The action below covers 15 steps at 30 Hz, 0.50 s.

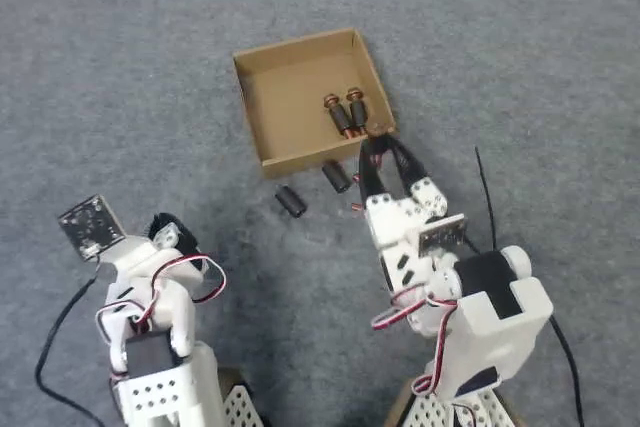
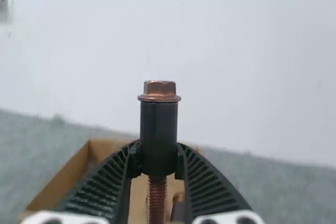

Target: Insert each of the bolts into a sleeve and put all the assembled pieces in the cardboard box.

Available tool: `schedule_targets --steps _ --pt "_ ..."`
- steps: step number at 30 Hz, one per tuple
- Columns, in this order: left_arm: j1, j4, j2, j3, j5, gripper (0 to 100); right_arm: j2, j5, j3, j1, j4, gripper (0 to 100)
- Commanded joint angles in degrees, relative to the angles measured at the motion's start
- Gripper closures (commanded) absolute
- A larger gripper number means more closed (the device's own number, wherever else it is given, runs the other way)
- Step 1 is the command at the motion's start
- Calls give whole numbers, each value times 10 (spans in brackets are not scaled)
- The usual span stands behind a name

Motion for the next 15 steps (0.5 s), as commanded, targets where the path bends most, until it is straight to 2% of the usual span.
schedule_targets --steps 1,3,7,15 --pt "-2 14 -6 -6 0 984 -2 6 -79 14 -15 992" --pt "-2 14 -6 -6 -11 983 -2 6 -110 11 -15 992" --pt "-2 40 -6 -6 -91 983 -3 6 -168 10 -6 992" --pt "-2 44 -6 -6 -114 984 -8 6 -277 -13 187 992"
